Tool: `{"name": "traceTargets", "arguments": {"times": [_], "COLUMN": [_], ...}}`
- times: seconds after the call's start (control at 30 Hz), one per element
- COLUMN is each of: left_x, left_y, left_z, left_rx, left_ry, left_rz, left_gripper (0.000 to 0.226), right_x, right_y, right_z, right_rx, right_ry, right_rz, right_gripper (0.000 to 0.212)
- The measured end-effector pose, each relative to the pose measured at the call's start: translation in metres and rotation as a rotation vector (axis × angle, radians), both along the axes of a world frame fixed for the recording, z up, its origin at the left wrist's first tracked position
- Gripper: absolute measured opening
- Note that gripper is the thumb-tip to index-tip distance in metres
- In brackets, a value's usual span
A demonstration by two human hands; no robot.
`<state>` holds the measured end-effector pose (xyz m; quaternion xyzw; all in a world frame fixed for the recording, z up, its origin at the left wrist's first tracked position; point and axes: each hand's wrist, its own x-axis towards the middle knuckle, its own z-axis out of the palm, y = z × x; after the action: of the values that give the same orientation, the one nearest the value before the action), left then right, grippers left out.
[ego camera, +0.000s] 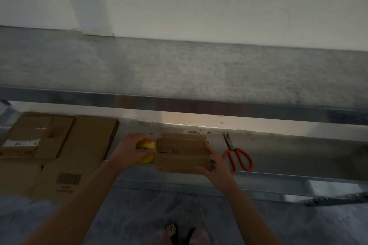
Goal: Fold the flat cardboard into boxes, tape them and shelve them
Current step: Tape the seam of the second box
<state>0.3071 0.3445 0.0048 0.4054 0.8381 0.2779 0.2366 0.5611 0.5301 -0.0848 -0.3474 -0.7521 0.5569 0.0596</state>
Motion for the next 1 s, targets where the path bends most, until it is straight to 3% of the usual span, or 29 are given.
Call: {"name": "traceTargets", "arguments": {"times": [0.1,0.3,0.47,0.73,0.87,1.0], "left_x": [-0.004,-0.006,-0.023,-0.032,-0.037,-0.035], "left_y": [0.0,0.006,-0.003,-0.025,-0.027,-0.015], "left_z": [-0.001,-0.012,-0.024,-0.033,-0.035,-0.042], "left_rx": [-0.015,-0.064,-0.219,-0.065,-0.124,-0.067], "left_ry": [-0.004,0.177,0.484,-0.052,0.041,0.133], "left_rz": [0.051,0.046,-0.121,-0.066,-0.108,-0.002], "left_gripper": [0.029,0.028,0.025,0.034,0.027,0.031], "right_x": [-0.003,-0.005,-0.006,-0.01,-0.01,-0.011], "right_y": [0.004,0.006,0.004,0.002,0.001,0.0], "right_z": [0.002,0.001,0.006,0.006,0.006,0.006], "right_rx": [-0.022,-0.005,-0.048,-0.119,-0.114,-0.127], "right_ry": [-0.001,-0.012,-0.017,0.023,0.015,0.019], "right_rz": [0.007,0.014,0.008,-0.039,-0.037,-0.054], "right_gripper": [0.093,0.091,0.09,0.079,0.078,0.077]}}
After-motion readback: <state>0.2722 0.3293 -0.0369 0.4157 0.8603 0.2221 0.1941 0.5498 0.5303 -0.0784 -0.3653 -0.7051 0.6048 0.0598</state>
